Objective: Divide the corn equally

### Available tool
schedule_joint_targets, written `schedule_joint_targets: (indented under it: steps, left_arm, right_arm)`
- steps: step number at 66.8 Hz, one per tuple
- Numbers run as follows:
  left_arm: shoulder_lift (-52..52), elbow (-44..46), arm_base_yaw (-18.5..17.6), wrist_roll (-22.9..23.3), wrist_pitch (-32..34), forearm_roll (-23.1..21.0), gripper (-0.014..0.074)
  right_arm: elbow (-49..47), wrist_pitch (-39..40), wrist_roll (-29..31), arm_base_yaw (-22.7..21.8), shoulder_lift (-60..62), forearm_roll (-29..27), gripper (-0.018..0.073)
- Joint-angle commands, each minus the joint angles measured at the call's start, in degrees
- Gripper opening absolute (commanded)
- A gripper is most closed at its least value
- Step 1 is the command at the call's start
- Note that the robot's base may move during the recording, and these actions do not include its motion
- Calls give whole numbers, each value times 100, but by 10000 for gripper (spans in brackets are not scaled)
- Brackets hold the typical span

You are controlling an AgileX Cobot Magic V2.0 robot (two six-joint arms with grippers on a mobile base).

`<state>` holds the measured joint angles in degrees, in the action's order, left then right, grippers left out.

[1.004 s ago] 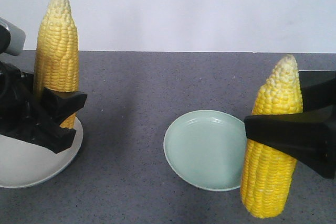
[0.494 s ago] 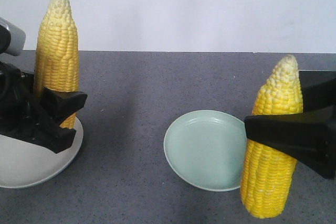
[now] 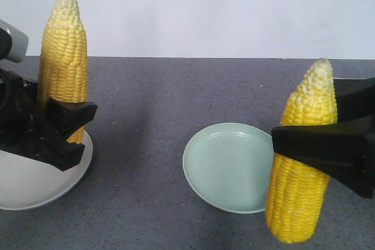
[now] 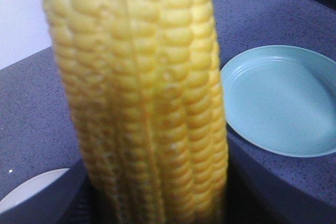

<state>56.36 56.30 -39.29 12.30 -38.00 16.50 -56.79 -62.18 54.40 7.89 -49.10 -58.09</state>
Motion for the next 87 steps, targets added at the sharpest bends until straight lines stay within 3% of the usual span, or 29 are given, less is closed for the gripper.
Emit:
schedule_joint_targets:
  steps: [1,11,34,55,66,87]
  left_arm:
    - [-82,150,-23,-3,385,55,253]
    - [-82,150,-23,-3,385,55,253]
    - [-82,150,-23,-3,419,55,253]
    - [-82,150,-23,-3,426,55,253]
    - [-82,150,-23,-3,474,55,253]
    - [-82,150,-23,-3,603,55,253]
  right_arm:
    - [-130,111,15,-14,32,-448,162]
    - [-279,318,-719,-14,-110,-394,162]
    - [-1731,107,-2230,-14,-1350,1419,165]
    - [-2862,-419,-3304,-9,-2745,2550,165]
    - [-3190,-725,-3710,13,-3487,2746,167]
    - [-3383,-564,-4041,640,-4822,3078,171]
